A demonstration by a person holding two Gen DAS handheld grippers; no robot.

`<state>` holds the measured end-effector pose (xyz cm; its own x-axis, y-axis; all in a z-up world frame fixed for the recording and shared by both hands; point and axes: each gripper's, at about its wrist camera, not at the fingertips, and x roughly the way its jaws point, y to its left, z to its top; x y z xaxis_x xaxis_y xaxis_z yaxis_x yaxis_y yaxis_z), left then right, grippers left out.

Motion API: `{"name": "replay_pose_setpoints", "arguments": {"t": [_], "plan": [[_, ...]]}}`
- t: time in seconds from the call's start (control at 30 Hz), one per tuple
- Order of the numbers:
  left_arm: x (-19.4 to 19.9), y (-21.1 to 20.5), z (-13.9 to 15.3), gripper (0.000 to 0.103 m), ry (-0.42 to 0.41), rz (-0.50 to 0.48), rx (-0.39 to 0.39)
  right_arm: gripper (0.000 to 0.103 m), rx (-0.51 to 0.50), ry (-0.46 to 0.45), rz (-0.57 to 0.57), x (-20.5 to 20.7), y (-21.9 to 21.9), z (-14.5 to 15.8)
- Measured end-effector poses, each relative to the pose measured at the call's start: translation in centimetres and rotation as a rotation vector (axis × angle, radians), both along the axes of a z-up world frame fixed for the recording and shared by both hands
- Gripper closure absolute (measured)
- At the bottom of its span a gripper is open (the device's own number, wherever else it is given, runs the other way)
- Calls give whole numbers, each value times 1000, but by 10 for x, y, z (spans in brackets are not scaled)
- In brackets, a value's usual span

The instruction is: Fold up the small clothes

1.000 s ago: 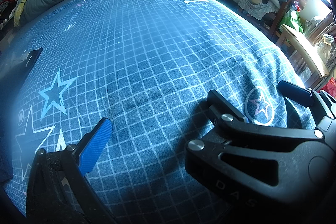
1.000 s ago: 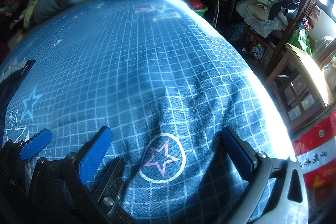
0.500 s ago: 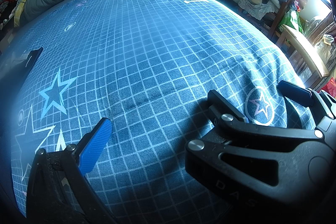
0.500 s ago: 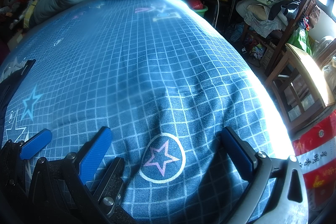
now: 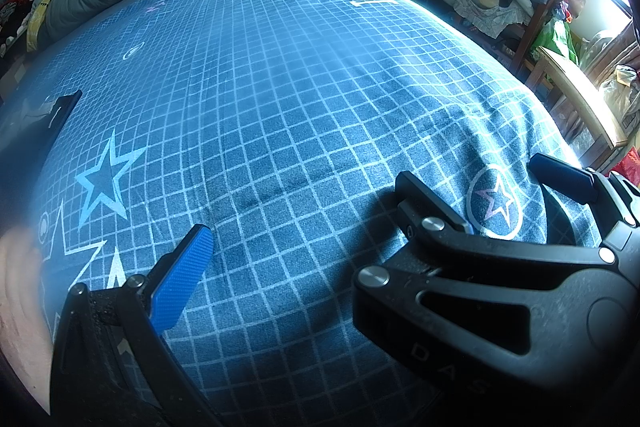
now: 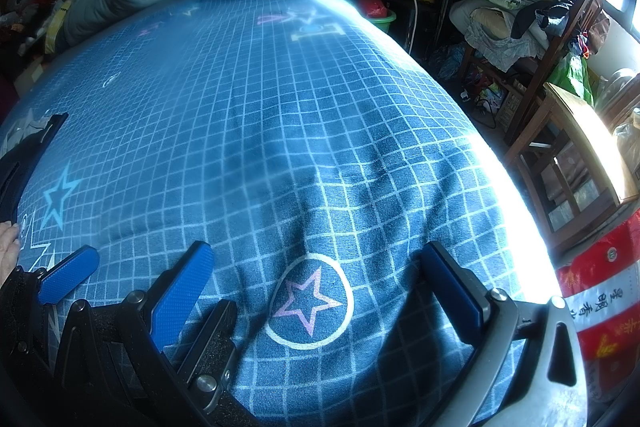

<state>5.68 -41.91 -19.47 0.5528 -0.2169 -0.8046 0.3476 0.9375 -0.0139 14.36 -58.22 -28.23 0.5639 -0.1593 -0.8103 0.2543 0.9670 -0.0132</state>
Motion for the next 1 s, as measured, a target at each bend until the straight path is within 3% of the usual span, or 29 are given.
{"name": "replay_pose_setpoints", "arguments": {"t": [1.0], "plan": [[-2, 3, 1, 0, 1, -1, -1, 0, 0, -1, 0, -1, 0, 0]]}}
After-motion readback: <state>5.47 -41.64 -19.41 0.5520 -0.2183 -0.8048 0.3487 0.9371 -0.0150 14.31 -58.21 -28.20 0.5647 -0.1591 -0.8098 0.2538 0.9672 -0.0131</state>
